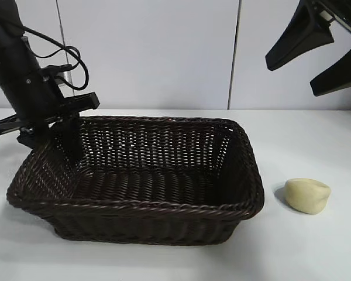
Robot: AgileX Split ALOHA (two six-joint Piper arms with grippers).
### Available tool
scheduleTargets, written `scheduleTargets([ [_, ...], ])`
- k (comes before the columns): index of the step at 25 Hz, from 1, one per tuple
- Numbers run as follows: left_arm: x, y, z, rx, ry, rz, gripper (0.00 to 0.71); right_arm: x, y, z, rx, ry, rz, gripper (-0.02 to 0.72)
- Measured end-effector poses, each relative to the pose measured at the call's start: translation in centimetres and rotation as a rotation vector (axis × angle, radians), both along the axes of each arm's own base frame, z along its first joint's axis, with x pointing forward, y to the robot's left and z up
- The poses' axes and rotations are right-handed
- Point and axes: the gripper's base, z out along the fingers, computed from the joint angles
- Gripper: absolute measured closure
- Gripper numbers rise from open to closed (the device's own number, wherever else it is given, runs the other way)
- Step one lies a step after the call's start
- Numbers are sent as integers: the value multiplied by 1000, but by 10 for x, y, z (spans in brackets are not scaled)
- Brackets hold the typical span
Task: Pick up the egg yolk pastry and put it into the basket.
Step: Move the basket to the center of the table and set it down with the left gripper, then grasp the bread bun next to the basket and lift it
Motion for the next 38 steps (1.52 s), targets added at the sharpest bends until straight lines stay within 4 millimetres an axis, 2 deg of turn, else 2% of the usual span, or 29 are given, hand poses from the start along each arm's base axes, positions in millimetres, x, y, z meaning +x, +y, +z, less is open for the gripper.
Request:
scheduleTargets([
  [2, -1, 1, 7, 6, -18, -7, 53, 0, 0, 0, 0, 0, 0, 113],
  [12, -20, 12, 67, 64, -100, -76, 49, 0, 0, 0, 0, -2, -1, 113],
  [17, -18, 17, 91, 122, -175, -95, 49, 0, 0, 0, 0, -2, -1, 113],
  [23, -13, 43, 94, 235, -186, -56, 49, 0, 0, 0, 0, -2, -1, 113],
  [31, -8, 104, 93, 340, -148, 77, 49, 0, 0, 0, -1, -2, -2, 113],
  [38, -14, 109, 102, 343, -137, 98, 49, 0, 0, 0, -1, -2, -2, 113],
])
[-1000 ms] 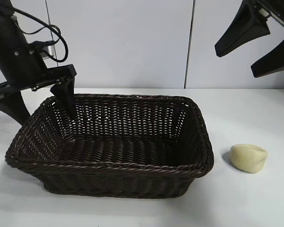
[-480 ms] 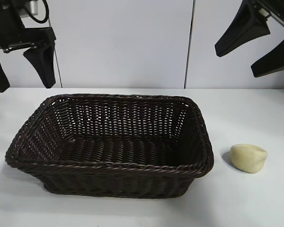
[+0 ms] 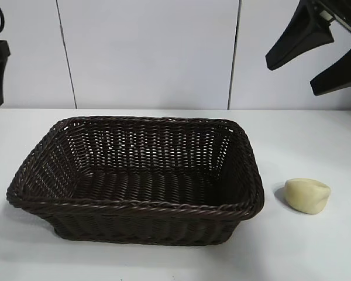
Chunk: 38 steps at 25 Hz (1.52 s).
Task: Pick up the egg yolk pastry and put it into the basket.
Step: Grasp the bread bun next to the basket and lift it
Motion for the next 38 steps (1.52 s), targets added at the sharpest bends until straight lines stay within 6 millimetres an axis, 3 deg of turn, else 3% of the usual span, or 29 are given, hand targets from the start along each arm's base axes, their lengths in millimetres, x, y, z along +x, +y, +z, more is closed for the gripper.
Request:
scheduleTargets([
  [6, -25, 1, 33, -4, -76, 0, 49, 0, 0, 0, 0, 0, 0, 113],
  [15, -117, 3, 63, -6, -144, 0, 49, 0, 0, 0, 0, 0, 0, 113],
  [21, -184, 5, 50, -7, -158, -1, 49, 0, 0, 0, 0, 0, 0, 113],
  [29, -253, 8, 19, -10, -255, -1, 49, 0, 0, 0, 0, 0, 0, 113],
  [35, -294, 9, -5, -13, -339, 0, 49, 0, 0, 0, 0, 0, 0, 113],
  [38, -306, 9, -6, -15, -404, 0, 49, 0, 0, 0, 0, 0, 0, 113],
])
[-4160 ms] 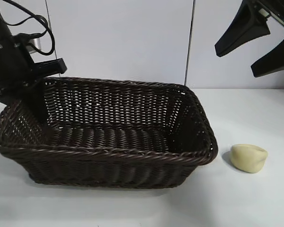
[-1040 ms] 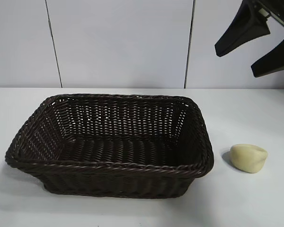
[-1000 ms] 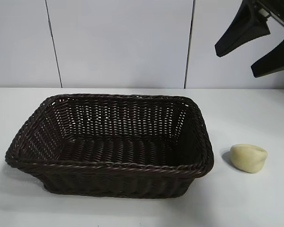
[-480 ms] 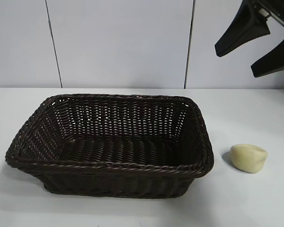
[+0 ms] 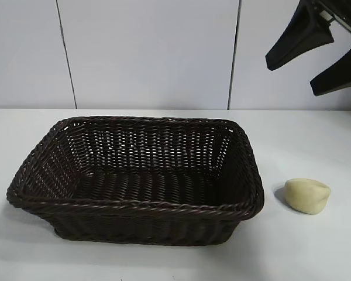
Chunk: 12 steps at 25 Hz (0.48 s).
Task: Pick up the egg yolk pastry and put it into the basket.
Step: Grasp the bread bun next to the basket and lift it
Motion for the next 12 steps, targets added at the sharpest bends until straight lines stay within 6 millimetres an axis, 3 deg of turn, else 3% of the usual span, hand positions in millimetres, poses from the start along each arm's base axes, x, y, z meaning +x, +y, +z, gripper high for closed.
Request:
scheduleTargets([
  [12, -39, 1, 13, -10, -292, 1, 49, 0, 0, 0, 0, 1, 1, 113],
])
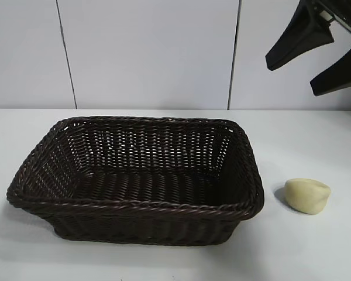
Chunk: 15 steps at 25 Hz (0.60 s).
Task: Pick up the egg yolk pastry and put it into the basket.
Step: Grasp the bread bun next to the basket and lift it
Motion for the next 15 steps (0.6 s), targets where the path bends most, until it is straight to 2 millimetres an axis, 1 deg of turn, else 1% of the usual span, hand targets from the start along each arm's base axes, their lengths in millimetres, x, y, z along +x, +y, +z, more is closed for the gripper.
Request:
scheduleTargets([
  [4, -21, 1, 2, -4, -138, 0, 49, 0, 0, 0, -2, 8, 0, 113],
  [7, -32, 1, 1, -7, -207, 0, 49, -1, -2, -2, -16, 37, -23, 113],
  [10, -33, 1, 1, -9, -211, 2, 49, -4, -6, -6, -63, 84, -34, 113],
  [15, -33, 1, 1, -9, -211, 2, 49, -4, -27, -11, -141, 127, -118, 113],
])
